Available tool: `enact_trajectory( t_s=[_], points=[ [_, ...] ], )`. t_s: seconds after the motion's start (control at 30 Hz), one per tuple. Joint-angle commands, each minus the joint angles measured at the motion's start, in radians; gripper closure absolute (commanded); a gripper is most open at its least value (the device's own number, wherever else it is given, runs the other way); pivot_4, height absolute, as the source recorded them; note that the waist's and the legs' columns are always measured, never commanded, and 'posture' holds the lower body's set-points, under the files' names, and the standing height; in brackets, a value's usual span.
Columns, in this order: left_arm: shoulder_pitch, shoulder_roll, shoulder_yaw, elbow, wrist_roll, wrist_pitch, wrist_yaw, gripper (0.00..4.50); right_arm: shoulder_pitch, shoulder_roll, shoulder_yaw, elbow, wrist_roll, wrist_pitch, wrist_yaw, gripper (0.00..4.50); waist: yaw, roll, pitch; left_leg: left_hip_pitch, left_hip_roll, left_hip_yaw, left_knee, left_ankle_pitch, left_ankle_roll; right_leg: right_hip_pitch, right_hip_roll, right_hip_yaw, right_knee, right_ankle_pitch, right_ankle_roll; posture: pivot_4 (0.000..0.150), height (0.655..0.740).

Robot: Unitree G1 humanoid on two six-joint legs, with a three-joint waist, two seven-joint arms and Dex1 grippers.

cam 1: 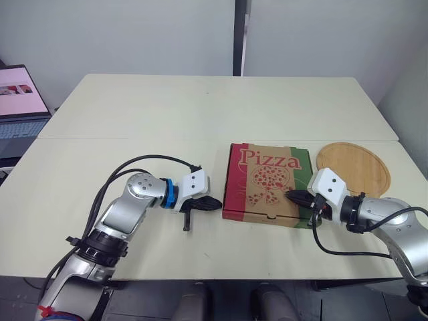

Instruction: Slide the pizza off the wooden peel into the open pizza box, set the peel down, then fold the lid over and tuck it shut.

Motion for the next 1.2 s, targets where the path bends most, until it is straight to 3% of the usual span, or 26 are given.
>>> enact_trajectory(
  t_s=[0.03,0.5,0.67,0.9,1.2],
  points=[
    [0.011,-0.004,0.004,-0.052,-0.02,0.011,0.006,4.5,-0.013,-0.015,-0.042,-0.021,0.014,-0.014,0.003,4.46,0.0,0.0,0.0,0.0,0.0,0.0,0.0,0.0,0.0,0.0,0.0,0.0,0.0,0.0,0.0,0.15,0.7318],
    [0.065,0.008,0.049,-0.085,-0.047,0.047,0.063,4.5,0.0,-0.037,-0.135,-0.031,0.029,-0.032,0.002,4.46,0.001,0.0,0.0,0.0,0.0,0.0,0.0,0.0,0.0,0.0,0.0,0.0,0.0,0.0,0.0,0.15,0.7318],
    [0.121,0.102,0.233,-0.057,-0.087,0.057,0.134,4.5,0.125,-0.069,-0.33,-0.029,0.026,-0.095,0.019,4.46,0.001,0.0,0.0,0.0,0.001,0.0,-0.001,0.0,0.0,-0.001,0.0,0.0,0.0,0.0,0.0,0.15,0.7318],
    [0.319,0.28,0.427,0.024,-0.02,-0.053,0.215,4.5,0.31,-0.126,-0.592,0.2,-0.001,-0.277,0.122,4.46,0.0,0.0,0.0,0.002,0.001,0.002,-0.002,0.0,0.0,0.0,-0.001,0.001,-0.001,0.0,0.0,0.15,0.7318],
    [0.471,0.265,0.558,0.004,-0.051,-0.069,0.311,4.5,0.358,-0.174,-0.678,0.518,-0.065,-0.423,0.117,4.46,0.003,0.001,0.0,0.002,0.001,0.002,-0.002,0.0,0.0,0.001,-0.002,0.001,-0.001,0.0,0.0,0.15,0.7318]
  ],
)
